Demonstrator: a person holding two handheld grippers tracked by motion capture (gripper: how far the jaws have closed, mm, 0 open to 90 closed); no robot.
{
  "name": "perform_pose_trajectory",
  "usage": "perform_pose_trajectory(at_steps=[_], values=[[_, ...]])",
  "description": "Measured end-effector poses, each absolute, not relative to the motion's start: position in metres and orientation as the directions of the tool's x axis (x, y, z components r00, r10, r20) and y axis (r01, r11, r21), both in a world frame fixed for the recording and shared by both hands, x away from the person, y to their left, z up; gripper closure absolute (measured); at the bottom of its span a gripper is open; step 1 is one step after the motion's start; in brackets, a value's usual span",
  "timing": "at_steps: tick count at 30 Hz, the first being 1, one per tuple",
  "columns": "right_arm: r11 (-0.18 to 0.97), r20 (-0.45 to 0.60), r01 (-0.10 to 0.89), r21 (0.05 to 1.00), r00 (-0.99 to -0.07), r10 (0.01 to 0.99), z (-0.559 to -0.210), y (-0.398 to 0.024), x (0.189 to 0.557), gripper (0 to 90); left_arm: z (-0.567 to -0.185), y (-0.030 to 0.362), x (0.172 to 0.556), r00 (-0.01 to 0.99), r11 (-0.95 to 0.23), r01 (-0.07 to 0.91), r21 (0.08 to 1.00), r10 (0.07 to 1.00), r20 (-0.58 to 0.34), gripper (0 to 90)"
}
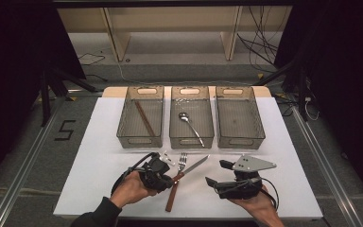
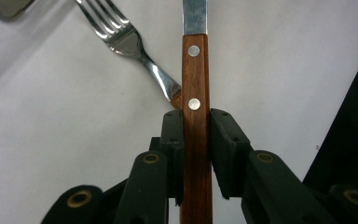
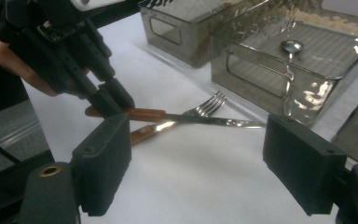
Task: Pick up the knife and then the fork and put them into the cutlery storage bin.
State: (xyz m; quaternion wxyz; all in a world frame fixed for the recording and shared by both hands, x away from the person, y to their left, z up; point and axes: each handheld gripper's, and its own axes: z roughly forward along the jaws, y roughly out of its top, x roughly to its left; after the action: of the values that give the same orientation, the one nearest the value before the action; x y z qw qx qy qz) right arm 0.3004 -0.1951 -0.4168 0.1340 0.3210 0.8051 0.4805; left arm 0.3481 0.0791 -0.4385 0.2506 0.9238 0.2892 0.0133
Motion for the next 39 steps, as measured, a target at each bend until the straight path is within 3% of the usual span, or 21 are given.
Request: perform_pose_trajectory(at_steps=[17, 28, 39], values=[[0.467, -0.058, 0.293, 0.834, -0.795, 0.604, -0.420, -0.177, 0.292, 24.5, -0.433, 0.064, 0.348, 0.859, -0.739, 0.494, 0.459, 0.496, -0.126, 75.7], [0.643, -0.281, 0.131, 0.754, -0.821, 0.497, -0.432, -0.150, 0.279, 25.9, -0.427, 0.055, 0.345, 0.875, -0.757, 0.469, 0.455, 0.466, -0.127, 75.7], [0.814, -0.534, -0.039, 0.580, -0.773, 0.343, -0.450, -0.128, 0.274, 28.5, -0.422, 0.050, 0.342, 0.887, -0.772, 0.450, 0.450, 0.444, -0.126, 75.7]])
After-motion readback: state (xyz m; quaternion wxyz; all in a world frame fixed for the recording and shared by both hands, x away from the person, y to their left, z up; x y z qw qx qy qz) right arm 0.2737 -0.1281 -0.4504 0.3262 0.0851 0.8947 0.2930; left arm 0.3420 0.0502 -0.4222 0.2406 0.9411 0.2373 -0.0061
